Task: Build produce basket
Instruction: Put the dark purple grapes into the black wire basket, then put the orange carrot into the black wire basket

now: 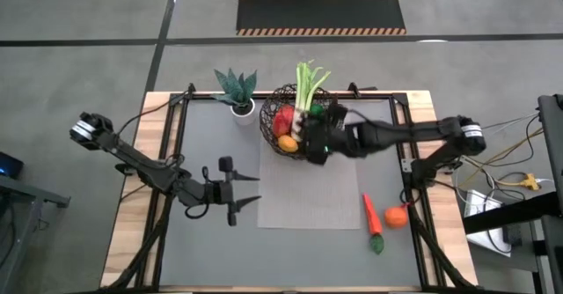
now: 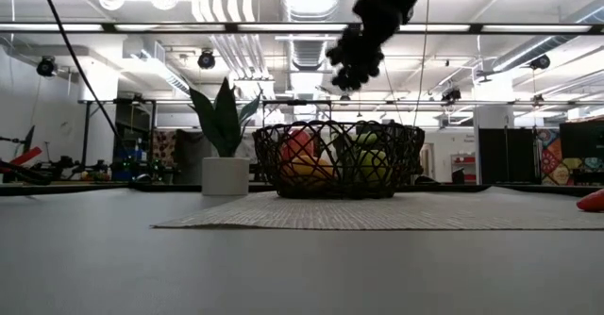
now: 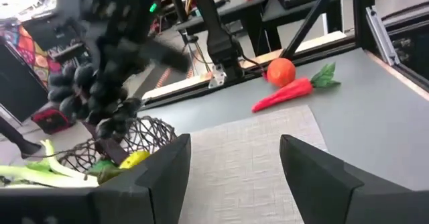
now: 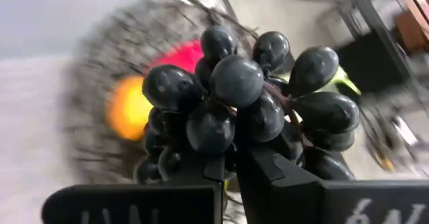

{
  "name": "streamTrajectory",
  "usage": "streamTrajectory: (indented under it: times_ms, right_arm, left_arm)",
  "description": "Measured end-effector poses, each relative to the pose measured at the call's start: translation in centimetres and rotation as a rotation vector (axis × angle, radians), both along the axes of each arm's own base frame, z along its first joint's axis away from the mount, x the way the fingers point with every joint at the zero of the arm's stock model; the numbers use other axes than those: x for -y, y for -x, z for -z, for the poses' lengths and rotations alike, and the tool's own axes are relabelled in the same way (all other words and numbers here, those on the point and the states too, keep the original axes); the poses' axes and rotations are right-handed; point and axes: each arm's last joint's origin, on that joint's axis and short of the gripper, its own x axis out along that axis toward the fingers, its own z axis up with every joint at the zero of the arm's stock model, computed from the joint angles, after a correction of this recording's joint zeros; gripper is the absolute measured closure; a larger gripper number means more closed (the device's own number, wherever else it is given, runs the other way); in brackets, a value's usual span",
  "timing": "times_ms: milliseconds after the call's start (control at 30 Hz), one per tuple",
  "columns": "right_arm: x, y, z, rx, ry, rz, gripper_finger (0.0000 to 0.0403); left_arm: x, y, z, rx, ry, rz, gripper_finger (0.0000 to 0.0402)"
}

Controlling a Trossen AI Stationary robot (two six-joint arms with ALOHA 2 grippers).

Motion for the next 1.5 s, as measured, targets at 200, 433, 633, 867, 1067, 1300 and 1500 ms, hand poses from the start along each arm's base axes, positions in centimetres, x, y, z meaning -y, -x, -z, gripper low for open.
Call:
streamTrajectory:
  times_ms: [200, 433, 633, 867, 1067, 1300, 1500]
  right_arm:
    - [6.3, 1.2, 0.7, -0.092, -0.027, 0.145, 0.039]
    - [11.8, 2.8, 2.6, -0.066, -0.275, 0.215, 0.039]
    - [13.2, 2.5, 4.3, -0.109, -0.294, 0.257, 0.039]
    - [13.8, 1.2, 6.4, -0.147, -0.299, 0.251, 0.039]
    - [14.0, 0.8, 7.1, -0.16, -0.309, 0.26, 0.0351]
    - [14.0, 0.9, 6.0, -0.126, -0.302, 0.277, 0.0252]
    - [13.9, 1.0, 4.3, -0.129, -0.318, 0.3, 0.0213]
  left_arm:
    - [-0.3, 0.5, -0.8, 0.033, 0.015, 0.0, 0.0189]
    - [-0.1, 0.4, -0.6, 0.023, 0.011, 0.009, 0.0189]
    - [-0.1, 0.4, -0.6, 0.023, 0.013, 0.011, 0.0189]
    - [0.0, 0.5, -0.5, 0.024, 0.058, 0.009, 0.0189]
    - [0.1, 0.4, -0.4, 0.019, 0.057, 0.015, 0.0189]
    - [0.1, 0.3, -0.3, 0.015, 0.056, 0.014, 0.0189]
    - [0.1, 0.3, -0.2, 0.013, 0.056, 0.014, 0.0189]
